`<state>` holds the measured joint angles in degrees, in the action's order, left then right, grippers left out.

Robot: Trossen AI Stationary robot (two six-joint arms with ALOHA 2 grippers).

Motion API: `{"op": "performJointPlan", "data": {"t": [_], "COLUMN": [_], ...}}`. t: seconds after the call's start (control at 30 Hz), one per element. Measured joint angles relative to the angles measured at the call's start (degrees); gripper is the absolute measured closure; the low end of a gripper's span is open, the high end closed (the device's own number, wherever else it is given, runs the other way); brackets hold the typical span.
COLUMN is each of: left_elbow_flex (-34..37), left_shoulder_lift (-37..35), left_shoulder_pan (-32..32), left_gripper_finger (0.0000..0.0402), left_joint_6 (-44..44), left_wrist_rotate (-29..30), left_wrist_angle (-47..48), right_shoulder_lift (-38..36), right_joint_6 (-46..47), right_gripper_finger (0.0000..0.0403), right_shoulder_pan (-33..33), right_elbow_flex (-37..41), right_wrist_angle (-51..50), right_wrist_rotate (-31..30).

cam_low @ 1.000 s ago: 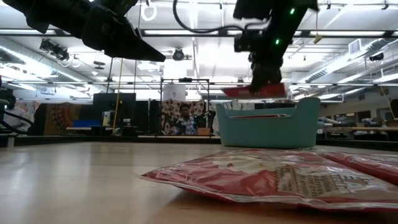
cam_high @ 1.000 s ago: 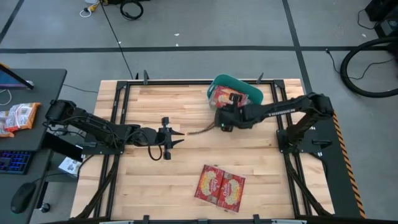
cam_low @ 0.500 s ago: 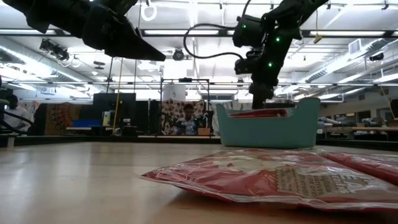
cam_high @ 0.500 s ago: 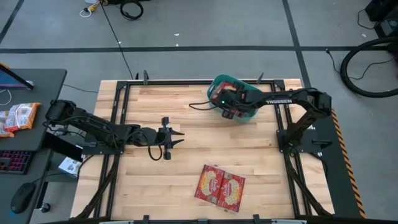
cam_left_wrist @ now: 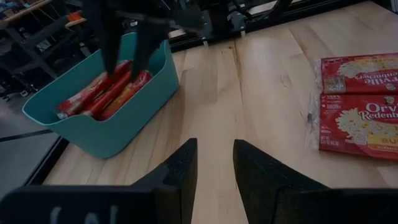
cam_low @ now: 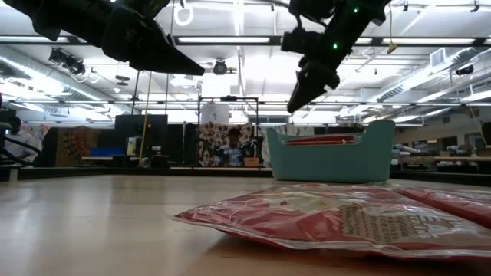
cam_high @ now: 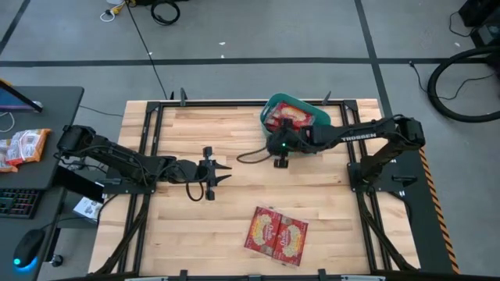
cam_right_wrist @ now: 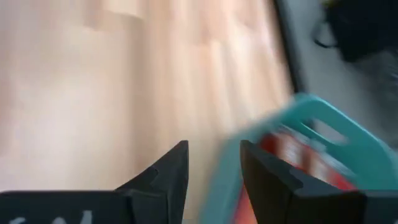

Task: Sort popcorn bags into baskets
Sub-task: Put the popcorn bag into the bin

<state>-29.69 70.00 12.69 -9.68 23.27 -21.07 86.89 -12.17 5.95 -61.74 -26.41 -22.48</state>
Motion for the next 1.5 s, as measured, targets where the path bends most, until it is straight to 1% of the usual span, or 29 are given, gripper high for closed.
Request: {"op": "performJointPlan", "data": {"t": [0.2,0.33,0.4,0.57,0.7,0.8,0.93,1.13,1.3,1.4,1.5], "left_elbow_flex": [0.0,0.0,0.0,0.0,0.0,0.0,0.0,0.0,0.0,0.0,0.0], "left_shoulder_lift": [0.0,0.0,0.0,0.0,0.0,0.0,0.0,0.0,0.0,0.0,0.0], "left_shoulder_pan": [0.0,0.0,0.0,0.0,0.0,0.0,0.0,0.0,0.0,0.0,0.0], "left_gripper_finger": [0.0292,0.0292,0.0292,0.0292,0.0292,0.0292,0.0292,0.0292,0.0292,0.0292,0.0292], "left_joint_6": [0.0,0.0,0.0,0.0,0.0,0.0,0.0,0.0,0.1,0.1,0.1], "left_wrist_rotate": [0.0,0.0,0.0,0.0,0.0,0.0,0.0,0.0,0.0,0.0,0.0], "left_wrist_angle": [0.6,0.6,0.7,0.7,-0.2,-1.4,-1.3,-1.3,-1.3,-1.2,-1.3], "right_shoulder_lift": [0.0,0.1,0.1,0.6,3.7,6.9,11.1,17.7,20.7,20.3,19.1], "right_joint_6": [5.8,9.2,10.4,16.6,22.5,23.8,22.1,21.4,20.6,21.7,24.8], "right_gripper_finger": [0.0254,0.0254,0.0254,0.0254,0.0254,0.0254,0.0254,0.0254,0.0254,0.0254,0.0254], "right_shoulder_pan": [-5.0,-9.9,-12.8,-19.4,-23.6,-26.4,-28.7,-29.5,-28.9,-27.5,-25.5], "right_elbow_flex": [0.3,3.6,6.1,10.3,9.9,8.2,6.4,3.7,2.6,2.3,2.3], "right_wrist_angle": [2.7,9.1,13.8,21.0,21.0,21.3,20.8,20.8,17.2,12.1,5.9], "right_wrist_rotate": [12.3,22.2,25.4,25.2,24.0,24.1,23.8,24.0,23.2,19.9,14.0]}}
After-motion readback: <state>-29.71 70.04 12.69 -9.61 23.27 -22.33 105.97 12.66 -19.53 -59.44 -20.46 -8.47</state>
